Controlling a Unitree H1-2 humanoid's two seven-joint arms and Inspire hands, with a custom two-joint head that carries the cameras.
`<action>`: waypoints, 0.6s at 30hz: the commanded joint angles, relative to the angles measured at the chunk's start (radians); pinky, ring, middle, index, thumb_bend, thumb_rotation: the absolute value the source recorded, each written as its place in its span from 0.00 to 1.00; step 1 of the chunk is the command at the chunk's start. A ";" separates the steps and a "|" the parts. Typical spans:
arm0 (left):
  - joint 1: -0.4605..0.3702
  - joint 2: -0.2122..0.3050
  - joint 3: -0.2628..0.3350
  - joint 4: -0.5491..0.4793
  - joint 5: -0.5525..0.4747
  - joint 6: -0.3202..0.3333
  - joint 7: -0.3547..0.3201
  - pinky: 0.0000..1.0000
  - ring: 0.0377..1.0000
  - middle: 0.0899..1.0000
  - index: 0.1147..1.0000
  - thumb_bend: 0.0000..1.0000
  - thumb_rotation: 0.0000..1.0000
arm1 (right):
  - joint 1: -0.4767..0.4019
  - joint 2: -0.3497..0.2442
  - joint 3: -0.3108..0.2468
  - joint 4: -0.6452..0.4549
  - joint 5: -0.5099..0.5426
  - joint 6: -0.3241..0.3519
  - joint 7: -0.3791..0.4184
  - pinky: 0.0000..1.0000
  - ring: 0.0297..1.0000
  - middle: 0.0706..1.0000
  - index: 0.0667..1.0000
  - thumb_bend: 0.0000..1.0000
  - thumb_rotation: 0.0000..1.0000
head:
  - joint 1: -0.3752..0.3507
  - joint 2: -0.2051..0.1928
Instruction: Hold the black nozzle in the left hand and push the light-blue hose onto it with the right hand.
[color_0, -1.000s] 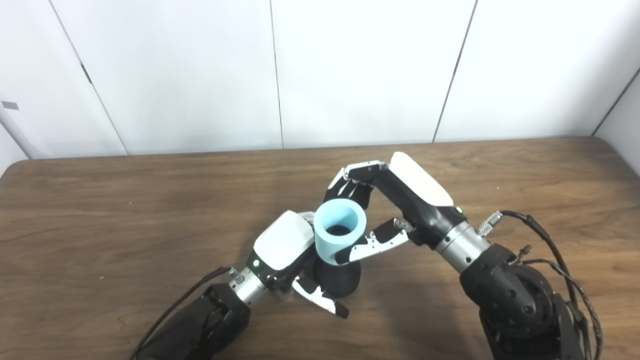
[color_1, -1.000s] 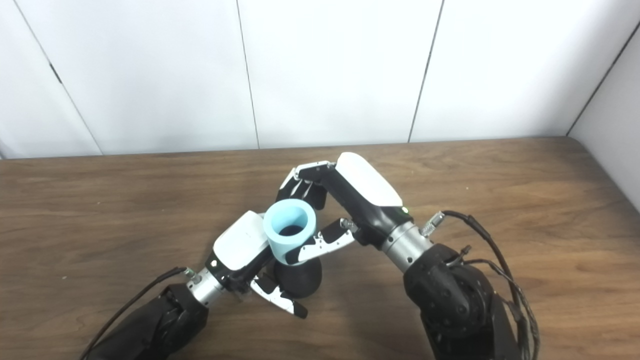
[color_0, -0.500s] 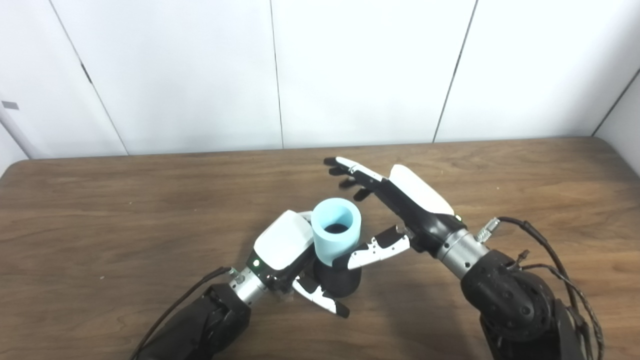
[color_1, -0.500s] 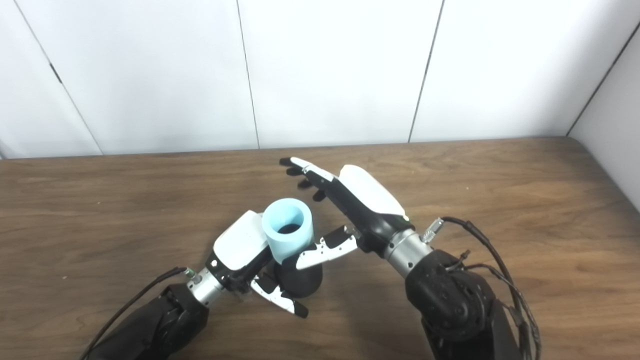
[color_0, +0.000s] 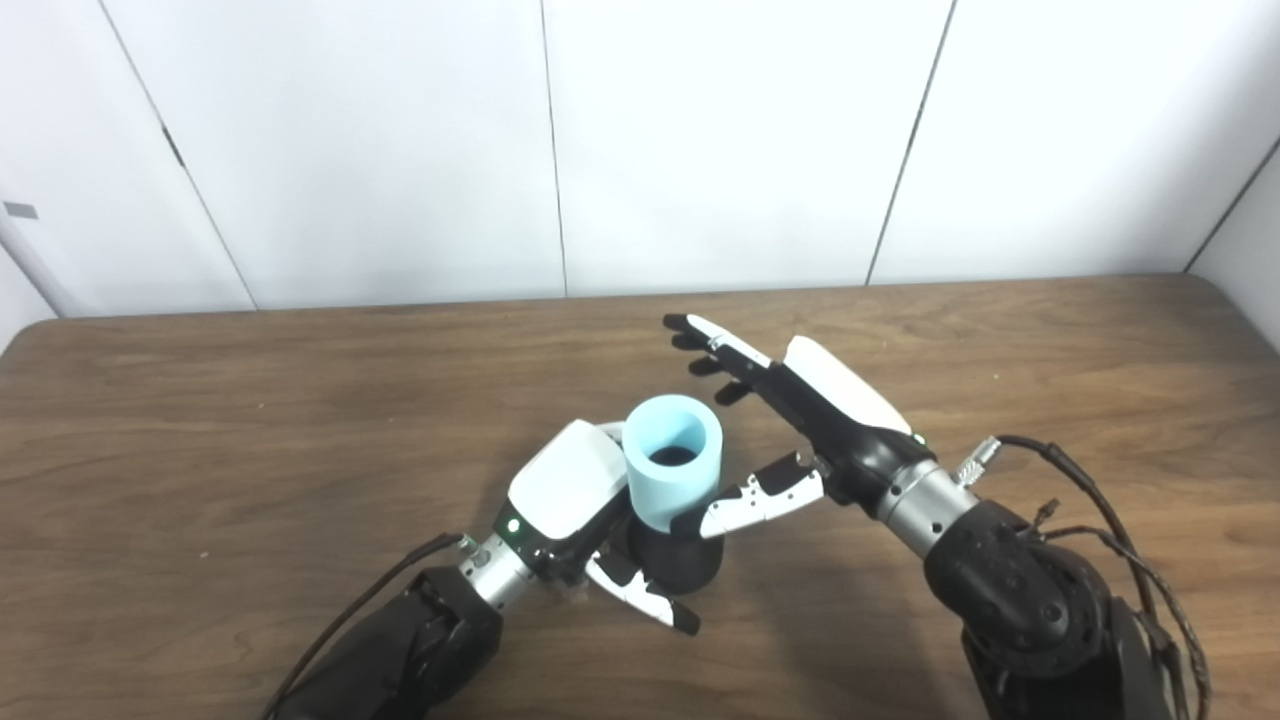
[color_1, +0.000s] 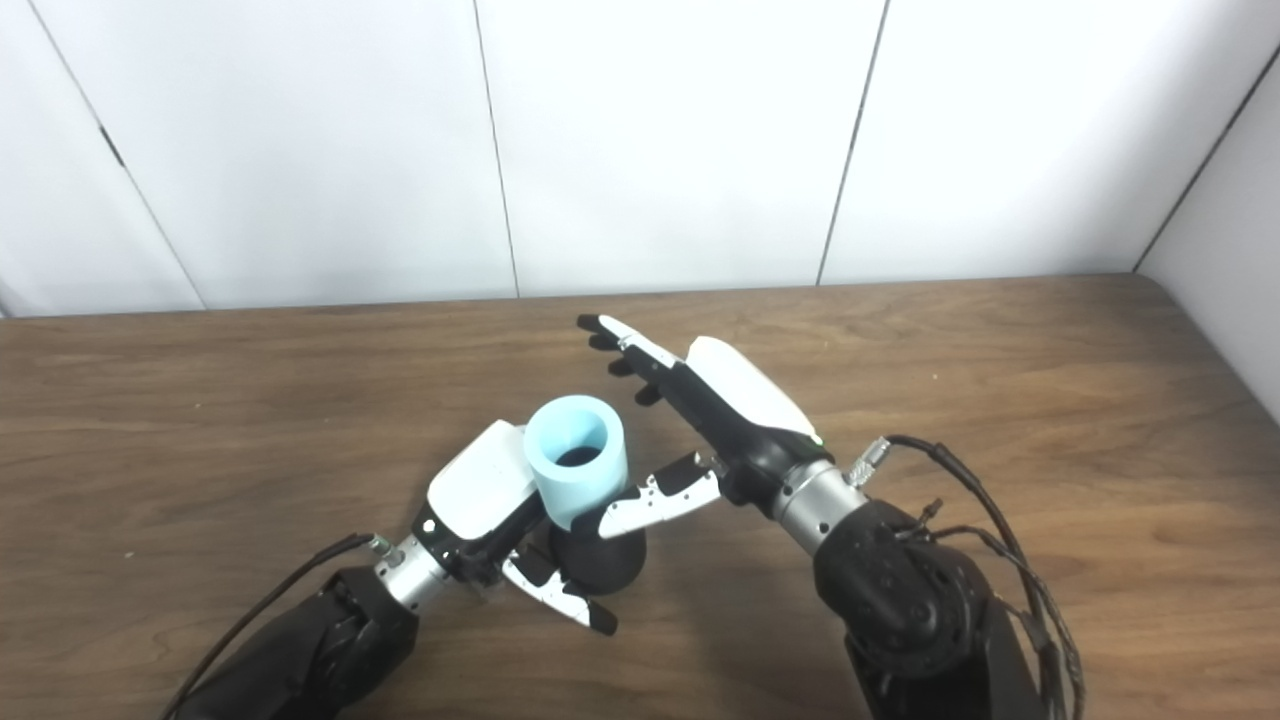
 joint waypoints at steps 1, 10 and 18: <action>0.313 -0.113 -0.108 0.167 -0.053 -0.030 0.079 0.60 0.43 0.41 0.46 0.50 0.00 | -0.021 -0.009 -0.049 -0.047 0.040 -0.052 -0.080 0.76 0.89 0.95 0.98 1.00 0.57 | -0.002 0.000; 0.310 -0.117 -0.100 0.171 -0.053 -0.030 0.067 0.60 0.43 0.41 0.45 0.50 0.00 | 0.055 -0.075 -0.123 -0.009 0.093 -0.360 -0.279 0.89 0.95 0.96 0.99 0.90 0.87 | -0.014 -0.002; 0.303 -0.116 -0.103 0.176 -0.081 -0.030 0.055 0.60 0.43 0.41 0.45 0.50 0.00 | 0.053 -0.124 -0.082 -0.101 0.005 -0.408 -0.235 0.98 1.00 0.98 0.98 0.88 0.90 | -0.019 -0.002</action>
